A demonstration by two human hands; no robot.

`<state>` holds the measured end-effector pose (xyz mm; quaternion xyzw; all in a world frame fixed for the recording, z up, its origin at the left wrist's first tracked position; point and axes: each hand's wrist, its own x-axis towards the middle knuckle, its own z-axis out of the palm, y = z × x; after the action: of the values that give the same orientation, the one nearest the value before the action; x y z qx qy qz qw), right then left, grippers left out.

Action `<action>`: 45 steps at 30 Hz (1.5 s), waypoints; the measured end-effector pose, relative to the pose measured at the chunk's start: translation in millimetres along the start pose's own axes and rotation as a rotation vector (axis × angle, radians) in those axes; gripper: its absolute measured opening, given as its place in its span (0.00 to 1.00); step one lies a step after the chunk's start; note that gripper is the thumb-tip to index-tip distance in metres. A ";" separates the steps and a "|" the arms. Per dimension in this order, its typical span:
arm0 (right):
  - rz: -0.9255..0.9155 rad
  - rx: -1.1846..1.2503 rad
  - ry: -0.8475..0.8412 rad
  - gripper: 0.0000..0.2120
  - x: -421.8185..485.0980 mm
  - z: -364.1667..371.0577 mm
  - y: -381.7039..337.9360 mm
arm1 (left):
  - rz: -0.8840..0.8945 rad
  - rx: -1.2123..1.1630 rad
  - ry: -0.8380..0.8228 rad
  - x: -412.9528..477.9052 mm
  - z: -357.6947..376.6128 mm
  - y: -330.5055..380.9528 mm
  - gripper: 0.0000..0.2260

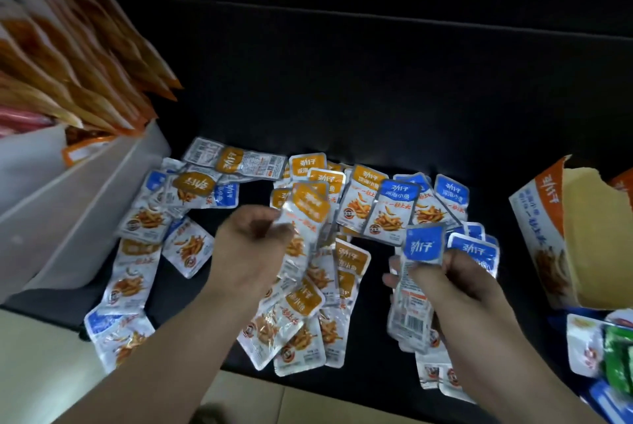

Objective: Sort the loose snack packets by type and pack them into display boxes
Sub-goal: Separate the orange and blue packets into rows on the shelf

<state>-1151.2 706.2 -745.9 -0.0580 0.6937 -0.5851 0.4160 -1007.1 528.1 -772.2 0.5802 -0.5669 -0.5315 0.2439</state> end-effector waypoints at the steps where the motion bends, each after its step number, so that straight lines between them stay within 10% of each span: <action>1: 0.001 0.009 -0.003 0.11 -0.6 3.5 -2.6 | 0.041 0.076 0.034 7.3 -2.0 -3.3 0.07; 6: -0.029 -0.214 0.063 0.22 2.6 3.1 -8.4 | 0.369 0.757 0.139 18.0 -10.3 -26.3 0.15; 14: -0.189 -0.524 0.388 0.13 58.3 -41.3 -6.5 | 0.697 0.446 -0.237 -22.0 29.4 -25.9 0.08; 23: -0.456 -1.121 0.470 0.15 84.5 -49.1 24.5 | 0.851 1.007 -0.487 -0.8 92.1 -8.5 0.23; 35: -0.651 -1.364 0.156 0.27 70.6 -61.0 38.6 | 0.927 0.982 -0.662 5.7 124.7 -16.9 0.26; 45: -0.409 -1.628 -0.069 0.35 87.2 -45.6 23.2 | 0.936 0.999 -0.454 26.2 83.6 -32.1 0.23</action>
<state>-1227.6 698.7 -811.7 -0.4825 0.8619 0.0364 0.1512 -1074.3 538.5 -836.0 0.1942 -0.9681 -0.1561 0.0279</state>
